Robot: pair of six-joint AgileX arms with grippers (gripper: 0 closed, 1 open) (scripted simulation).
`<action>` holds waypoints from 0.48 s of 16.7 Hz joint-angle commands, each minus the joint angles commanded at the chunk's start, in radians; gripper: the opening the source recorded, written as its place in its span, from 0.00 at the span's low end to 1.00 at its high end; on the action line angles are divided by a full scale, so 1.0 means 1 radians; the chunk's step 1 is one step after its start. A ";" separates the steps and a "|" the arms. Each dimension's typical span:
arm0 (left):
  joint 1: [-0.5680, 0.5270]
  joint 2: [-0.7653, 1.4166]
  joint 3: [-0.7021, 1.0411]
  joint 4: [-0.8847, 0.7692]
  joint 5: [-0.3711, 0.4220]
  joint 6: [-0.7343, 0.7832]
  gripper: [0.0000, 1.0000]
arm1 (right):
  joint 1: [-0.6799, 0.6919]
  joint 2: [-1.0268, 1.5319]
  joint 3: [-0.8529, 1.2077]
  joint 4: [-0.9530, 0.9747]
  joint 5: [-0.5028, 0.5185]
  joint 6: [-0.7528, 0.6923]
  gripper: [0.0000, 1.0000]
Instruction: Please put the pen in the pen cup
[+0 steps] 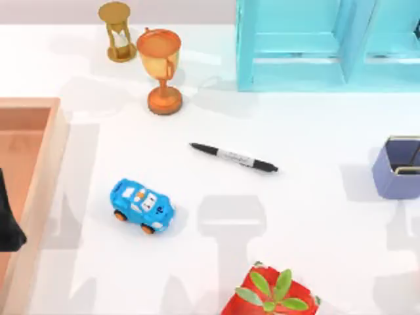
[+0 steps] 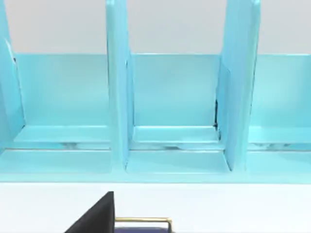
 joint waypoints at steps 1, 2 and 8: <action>0.000 0.000 0.000 0.000 0.000 0.000 1.00 | 0.000 0.000 0.000 0.000 0.000 0.000 1.00; 0.000 0.000 0.000 0.000 0.000 0.000 1.00 | 0.000 0.000 0.000 0.000 0.000 0.000 1.00; 0.000 0.000 0.000 0.000 0.000 0.000 1.00 | 0.034 0.195 0.201 -0.160 0.021 -0.067 1.00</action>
